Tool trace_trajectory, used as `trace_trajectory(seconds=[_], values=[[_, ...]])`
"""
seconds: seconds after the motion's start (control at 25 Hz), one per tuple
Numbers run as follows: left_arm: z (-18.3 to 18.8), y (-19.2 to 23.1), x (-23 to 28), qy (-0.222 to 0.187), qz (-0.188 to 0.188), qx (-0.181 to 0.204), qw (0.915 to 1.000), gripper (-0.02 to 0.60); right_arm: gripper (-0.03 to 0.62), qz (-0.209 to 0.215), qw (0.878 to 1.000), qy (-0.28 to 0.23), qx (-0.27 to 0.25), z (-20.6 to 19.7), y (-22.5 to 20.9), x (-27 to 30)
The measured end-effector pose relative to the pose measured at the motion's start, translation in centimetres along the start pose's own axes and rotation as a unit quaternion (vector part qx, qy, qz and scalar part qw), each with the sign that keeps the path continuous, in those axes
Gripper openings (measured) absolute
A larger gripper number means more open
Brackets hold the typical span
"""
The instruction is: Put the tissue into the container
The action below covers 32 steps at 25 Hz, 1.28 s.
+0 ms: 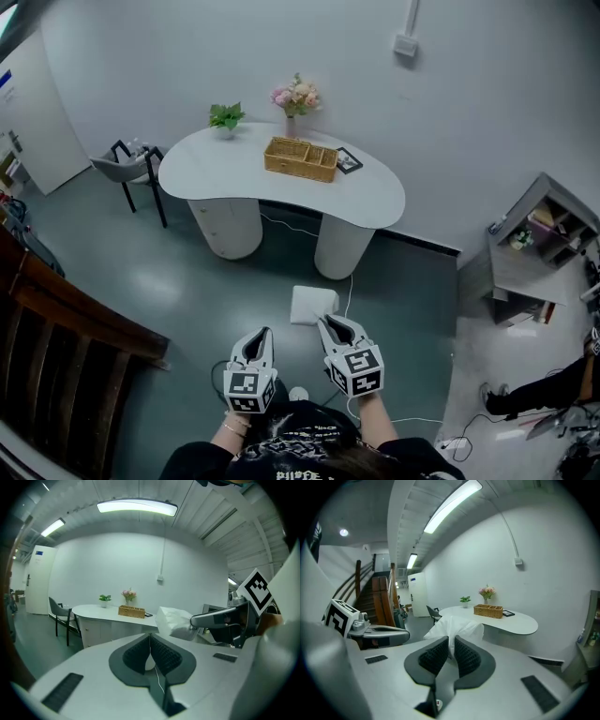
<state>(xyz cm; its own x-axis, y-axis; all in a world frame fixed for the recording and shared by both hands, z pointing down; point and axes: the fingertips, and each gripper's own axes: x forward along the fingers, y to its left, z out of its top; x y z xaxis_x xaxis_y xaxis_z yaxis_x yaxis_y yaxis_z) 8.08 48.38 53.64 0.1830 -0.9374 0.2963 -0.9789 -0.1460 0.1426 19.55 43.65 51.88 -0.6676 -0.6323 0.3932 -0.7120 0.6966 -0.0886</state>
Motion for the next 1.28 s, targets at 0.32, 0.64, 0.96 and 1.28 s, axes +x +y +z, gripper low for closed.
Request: trace_trajectory(seconds=[0.32, 0.64, 0.96, 1.28], values=[[-0.1, 1.0, 1.4, 0.004, -0.015, 0.003, 0.9999, 0.025, 0.06, -0.002, 1.0, -0.024, 0.006, 1.2, 0.1, 1.6], [1.6, 3.9, 5.6, 0.005, -0.038, 0.001, 0.9993, 0.025, 0.06, -0.023, 1.0, -0.013, -0.004, 3.0, -1.1, 5.5], [3.2, 7.6, 11.4, 0.01, -0.055, -0.005, 0.9984, 0.025, 0.06, -0.038, 0.999, -0.005, -0.01, 5.5, -3.5, 11.2], [6.0, 12.3, 16.5, -0.002, -0.062, -0.004, 0.9981, 0.025, 0.06, -0.047, 0.999, -0.006, -0.022, 8.4, -4.9, 17.3]])
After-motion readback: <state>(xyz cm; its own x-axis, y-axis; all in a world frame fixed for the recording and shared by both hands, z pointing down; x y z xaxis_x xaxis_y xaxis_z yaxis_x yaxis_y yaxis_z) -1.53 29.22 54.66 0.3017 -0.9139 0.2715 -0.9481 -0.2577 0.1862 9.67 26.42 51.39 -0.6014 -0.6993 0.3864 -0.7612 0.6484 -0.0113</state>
